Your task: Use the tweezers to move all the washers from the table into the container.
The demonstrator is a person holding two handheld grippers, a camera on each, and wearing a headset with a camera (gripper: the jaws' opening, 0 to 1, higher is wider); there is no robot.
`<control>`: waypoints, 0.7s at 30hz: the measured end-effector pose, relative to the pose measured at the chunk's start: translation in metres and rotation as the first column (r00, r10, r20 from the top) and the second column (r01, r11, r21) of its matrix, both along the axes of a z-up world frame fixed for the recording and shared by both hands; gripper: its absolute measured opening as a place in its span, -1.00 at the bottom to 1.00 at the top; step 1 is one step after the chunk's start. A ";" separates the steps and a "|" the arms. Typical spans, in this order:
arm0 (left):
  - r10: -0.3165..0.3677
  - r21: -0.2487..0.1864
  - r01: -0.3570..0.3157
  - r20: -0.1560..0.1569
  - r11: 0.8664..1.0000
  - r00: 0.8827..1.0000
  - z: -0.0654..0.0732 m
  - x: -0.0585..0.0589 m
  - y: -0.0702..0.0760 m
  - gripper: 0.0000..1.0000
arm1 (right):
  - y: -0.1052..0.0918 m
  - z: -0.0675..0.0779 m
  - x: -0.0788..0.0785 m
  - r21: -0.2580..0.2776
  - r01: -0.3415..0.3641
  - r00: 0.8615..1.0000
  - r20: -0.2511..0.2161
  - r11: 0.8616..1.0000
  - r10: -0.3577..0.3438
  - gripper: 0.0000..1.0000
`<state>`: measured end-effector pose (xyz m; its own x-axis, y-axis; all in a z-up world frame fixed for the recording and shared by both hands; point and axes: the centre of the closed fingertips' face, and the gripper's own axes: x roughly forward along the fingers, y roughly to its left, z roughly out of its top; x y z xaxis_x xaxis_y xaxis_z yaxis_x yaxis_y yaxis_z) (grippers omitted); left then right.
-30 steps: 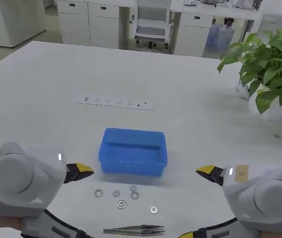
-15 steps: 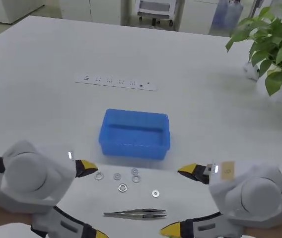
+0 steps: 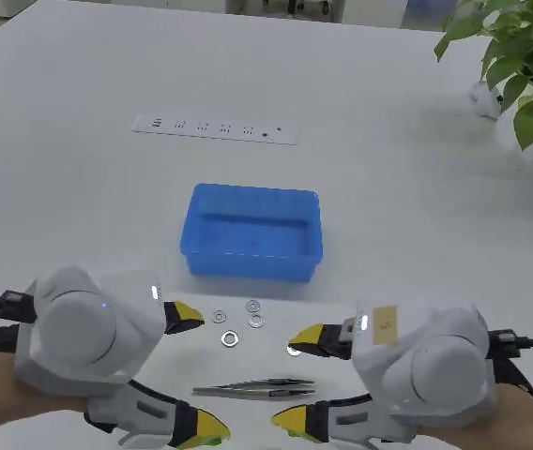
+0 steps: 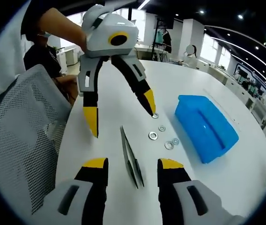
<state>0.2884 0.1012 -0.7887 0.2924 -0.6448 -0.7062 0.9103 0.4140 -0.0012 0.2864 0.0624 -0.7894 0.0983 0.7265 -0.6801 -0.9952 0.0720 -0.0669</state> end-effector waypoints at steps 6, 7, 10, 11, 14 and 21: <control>-0.001 0.049 0.004 -0.053 0.999 0.999 -0.014 -0.003 0.004 0.12 | 0.007 -0.011 -0.001 -0.026 -0.034 0.999 -0.020 0.999 0.033 -0.34; -0.006 0.046 0.009 -0.059 0.999 0.998 -0.015 -0.004 0.003 0.09 | 0.007 -0.012 -0.001 -0.037 -0.047 0.999 -0.018 0.998 0.046 -0.36; -0.011 0.053 0.014 -0.052 0.998 0.999 -0.016 -0.003 0.003 0.05 | 0.009 -0.015 -0.001 -0.052 -0.060 0.998 -0.016 0.997 0.060 -0.41; -0.021 0.054 0.023 -0.052 0.998 0.998 -0.017 -0.003 0.001 0.02 | 0.009 -0.015 0.000 -0.054 -0.061 0.998 -0.020 0.997 0.060 -0.43; -0.042 0.058 0.046 -0.070 0.997 0.997 -0.020 -0.006 -0.001 -0.08 | 0.009 -0.020 0.001 -0.069 -0.068 0.997 -0.028 0.995 0.066 -0.49; -0.085 0.078 0.091 -0.073 0.993 0.994 -0.025 -0.011 -0.002 -0.18 | 0.005 -0.027 -0.001 -0.107 -0.085 0.996 -0.045 0.991 0.081 -0.57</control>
<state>0.2775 0.0991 -0.8141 0.1857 -0.6055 -0.7739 0.9421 0.3334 -0.0348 0.2855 0.0670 -0.8165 0.0117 0.6525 -0.7577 -0.9994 -0.0164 -0.0296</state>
